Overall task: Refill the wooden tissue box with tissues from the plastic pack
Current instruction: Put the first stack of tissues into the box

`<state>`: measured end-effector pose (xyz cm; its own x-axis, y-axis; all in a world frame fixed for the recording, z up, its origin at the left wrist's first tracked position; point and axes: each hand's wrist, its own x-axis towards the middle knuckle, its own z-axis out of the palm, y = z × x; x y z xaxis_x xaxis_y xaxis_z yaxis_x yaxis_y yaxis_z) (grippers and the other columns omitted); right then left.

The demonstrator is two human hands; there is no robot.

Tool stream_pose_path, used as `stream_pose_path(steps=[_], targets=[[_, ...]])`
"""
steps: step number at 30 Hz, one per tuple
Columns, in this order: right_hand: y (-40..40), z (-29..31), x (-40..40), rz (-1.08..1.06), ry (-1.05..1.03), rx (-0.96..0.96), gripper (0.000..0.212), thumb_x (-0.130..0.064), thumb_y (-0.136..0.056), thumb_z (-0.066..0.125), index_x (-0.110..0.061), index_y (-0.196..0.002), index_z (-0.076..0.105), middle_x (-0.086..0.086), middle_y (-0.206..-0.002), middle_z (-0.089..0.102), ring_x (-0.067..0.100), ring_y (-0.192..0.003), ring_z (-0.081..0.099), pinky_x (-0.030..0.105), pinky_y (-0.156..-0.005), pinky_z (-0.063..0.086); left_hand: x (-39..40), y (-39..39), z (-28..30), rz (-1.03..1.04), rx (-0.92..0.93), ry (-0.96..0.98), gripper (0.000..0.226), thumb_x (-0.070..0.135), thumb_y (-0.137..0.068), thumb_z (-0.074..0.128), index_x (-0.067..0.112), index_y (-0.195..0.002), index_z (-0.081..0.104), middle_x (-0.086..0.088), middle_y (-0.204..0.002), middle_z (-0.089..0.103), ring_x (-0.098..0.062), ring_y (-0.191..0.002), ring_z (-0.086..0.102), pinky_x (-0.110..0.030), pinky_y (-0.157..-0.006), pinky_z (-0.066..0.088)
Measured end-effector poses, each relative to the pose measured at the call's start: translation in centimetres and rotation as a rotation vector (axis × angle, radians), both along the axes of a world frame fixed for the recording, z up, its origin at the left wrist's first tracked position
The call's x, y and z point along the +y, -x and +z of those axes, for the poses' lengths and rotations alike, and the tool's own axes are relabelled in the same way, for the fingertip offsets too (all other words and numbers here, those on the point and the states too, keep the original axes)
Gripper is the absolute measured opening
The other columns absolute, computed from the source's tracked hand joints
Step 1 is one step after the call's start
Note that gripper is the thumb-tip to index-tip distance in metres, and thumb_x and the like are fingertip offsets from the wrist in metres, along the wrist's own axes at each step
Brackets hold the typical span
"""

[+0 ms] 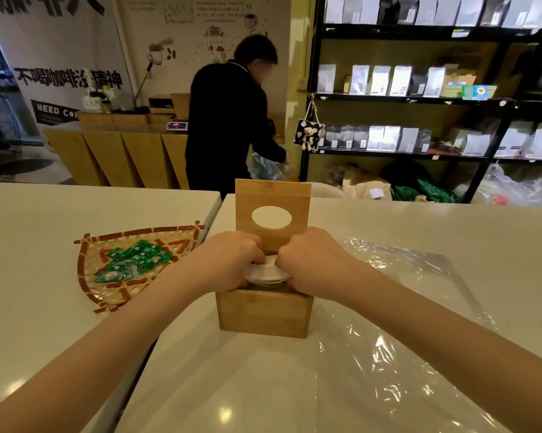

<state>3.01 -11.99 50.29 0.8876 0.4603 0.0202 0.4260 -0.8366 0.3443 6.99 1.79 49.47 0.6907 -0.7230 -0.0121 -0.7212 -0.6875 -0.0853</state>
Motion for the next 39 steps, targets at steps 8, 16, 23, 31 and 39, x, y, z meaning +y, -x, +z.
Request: stream_pose_path(steps=[8, 16, 23, 31, 39], targets=[[-0.7, 0.4, -1.0, -0.026, -0.200, 0.326, 0.023, -0.033, -0.084, 0.058, -0.013, -0.092, 0.067, 0.000, -0.077, 0.060, 0.015, -0.071, 0.048, 0.031, -0.066, 0.038, -0.5, -1.0, 0.6, 0.017, 0.267, -0.231, 0.033, 0.007, -0.085, 0.053, 0.017, -0.115, 0.062, -0.005, -0.110, 0.065, -0.020, -0.100, 0.057, -0.029, -0.086, 0.051], [-0.9, 0.5, -0.8, -0.049, -0.283, 0.390, 0.011, -0.015, -0.079, 0.064, -0.014, -0.089, 0.069, -0.006, -0.076, 0.057, 0.011, -0.074, 0.052, 0.019, -0.061, 0.041, -0.5, -1.0, 1.2, 0.033, 0.367, -0.214, 0.036, 0.004, -0.083, 0.056, 0.020, -0.115, 0.064, 0.000, -0.112, 0.066, -0.007, -0.086, 0.052, -0.014, -0.074, 0.045], [-0.8, 1.8, -0.1, -0.135, -0.136, 0.762, 0.034, -0.008, -0.093, 0.036, -0.010, -0.113, 0.063, 0.001, -0.093, 0.057, 0.015, -0.083, 0.049, 0.021, -0.067, 0.038, -1.0, -1.1, 1.1, 0.086, 0.438, -0.319, 0.032, 0.009, -0.088, 0.053, 0.018, -0.118, 0.062, -0.002, -0.117, 0.065, -0.010, -0.092, 0.050, -0.022, -0.089, 0.044], [0.0, 1.1, -0.3, -0.103, -0.027, 0.650, 0.047, 0.004, -0.090, 0.033, -0.025, -0.053, 0.038, -0.007, -0.066, 0.042, 0.009, -0.065, 0.038, 0.033, -0.088, 0.039, -0.8, -0.4, 1.4, 0.092, 0.489, -0.335, 0.031, 0.016, -0.092, 0.047, 0.018, -0.121, 0.059, -0.001, -0.119, 0.063, -0.015, -0.102, 0.054, -0.023, -0.092, 0.043], [0.4, 1.0, -1.6, -0.143, -0.233, 0.644, 0.041, -0.033, -0.094, 0.034, -0.008, -0.070, 0.056, 0.005, -0.077, 0.051, 0.018, -0.079, 0.048, 0.038, -0.098, 0.029, 0.7, 0.3, 0.9, 0.155, 0.540, -0.138, 0.067, 0.069, -0.077, 0.032, 0.015, -0.094, 0.068, 0.000, -0.079, 0.056, -0.017, -0.095, 0.056, -0.033, -0.091, 0.043]])
